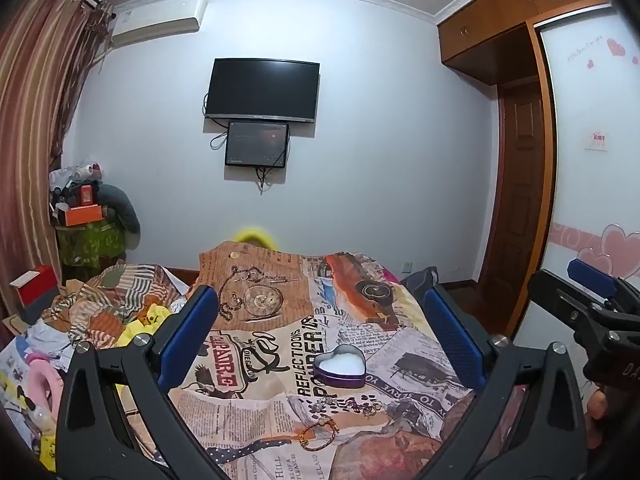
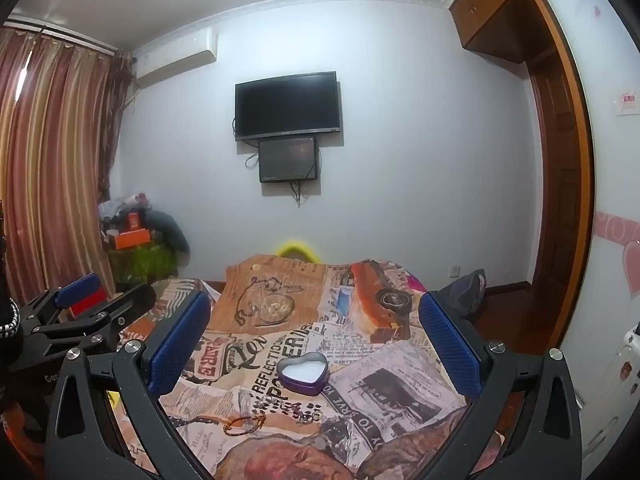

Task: Organize jewelry

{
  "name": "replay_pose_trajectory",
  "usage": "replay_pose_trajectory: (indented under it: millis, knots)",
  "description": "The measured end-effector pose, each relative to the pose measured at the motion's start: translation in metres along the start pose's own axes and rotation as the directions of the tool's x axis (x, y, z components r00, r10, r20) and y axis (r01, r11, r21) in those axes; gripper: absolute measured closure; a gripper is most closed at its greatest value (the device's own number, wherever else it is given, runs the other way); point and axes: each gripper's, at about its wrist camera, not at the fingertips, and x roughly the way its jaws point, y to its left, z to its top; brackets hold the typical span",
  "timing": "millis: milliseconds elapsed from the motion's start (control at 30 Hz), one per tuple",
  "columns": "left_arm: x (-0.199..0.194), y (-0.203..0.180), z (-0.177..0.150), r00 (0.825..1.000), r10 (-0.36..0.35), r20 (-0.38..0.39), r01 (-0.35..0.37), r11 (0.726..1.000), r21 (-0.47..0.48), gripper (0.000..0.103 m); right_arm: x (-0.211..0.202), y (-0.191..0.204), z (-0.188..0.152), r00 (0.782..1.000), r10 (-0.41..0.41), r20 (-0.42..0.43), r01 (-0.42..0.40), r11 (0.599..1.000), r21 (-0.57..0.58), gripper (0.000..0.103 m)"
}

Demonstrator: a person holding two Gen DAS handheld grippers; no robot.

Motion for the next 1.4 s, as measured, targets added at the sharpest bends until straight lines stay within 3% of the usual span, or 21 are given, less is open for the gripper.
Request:
replay_pose_trajectory:
  millis: [1400]
  knots:
    - [0.0069,0.0021,0.0012,1.0,-0.017,-0.016,0.016,1.0,-0.02,0.0,0.0086,-0.0036,-0.0048,1.0,0.01,-0.02,-0.01,1.0,0.011,0.0]
